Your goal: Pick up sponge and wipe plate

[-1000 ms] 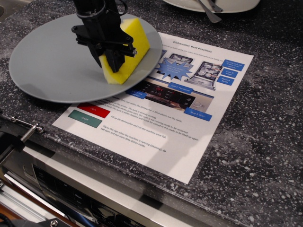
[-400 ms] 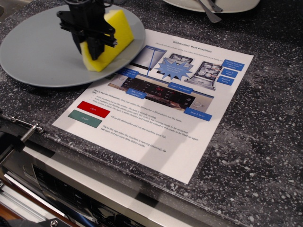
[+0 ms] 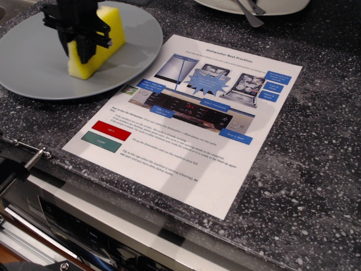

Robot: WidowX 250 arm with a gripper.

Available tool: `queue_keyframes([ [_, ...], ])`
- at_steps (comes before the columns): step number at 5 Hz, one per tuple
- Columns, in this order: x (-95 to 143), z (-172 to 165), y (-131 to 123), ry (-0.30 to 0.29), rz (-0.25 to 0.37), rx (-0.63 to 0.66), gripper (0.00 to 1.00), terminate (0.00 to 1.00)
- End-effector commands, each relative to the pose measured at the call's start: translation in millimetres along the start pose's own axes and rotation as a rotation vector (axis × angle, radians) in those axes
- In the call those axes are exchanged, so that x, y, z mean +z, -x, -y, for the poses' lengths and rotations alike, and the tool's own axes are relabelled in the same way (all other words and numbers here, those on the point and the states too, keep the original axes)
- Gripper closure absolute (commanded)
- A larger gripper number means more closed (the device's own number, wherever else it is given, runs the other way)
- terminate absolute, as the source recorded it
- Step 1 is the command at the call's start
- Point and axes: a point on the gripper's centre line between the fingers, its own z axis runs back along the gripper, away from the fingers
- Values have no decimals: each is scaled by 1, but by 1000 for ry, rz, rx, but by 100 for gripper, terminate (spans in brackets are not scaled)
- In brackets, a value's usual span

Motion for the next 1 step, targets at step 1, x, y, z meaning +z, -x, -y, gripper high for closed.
queue_keyframes([
  [1, 19, -4, 11, 15, -12, -22, 100, 100],
])
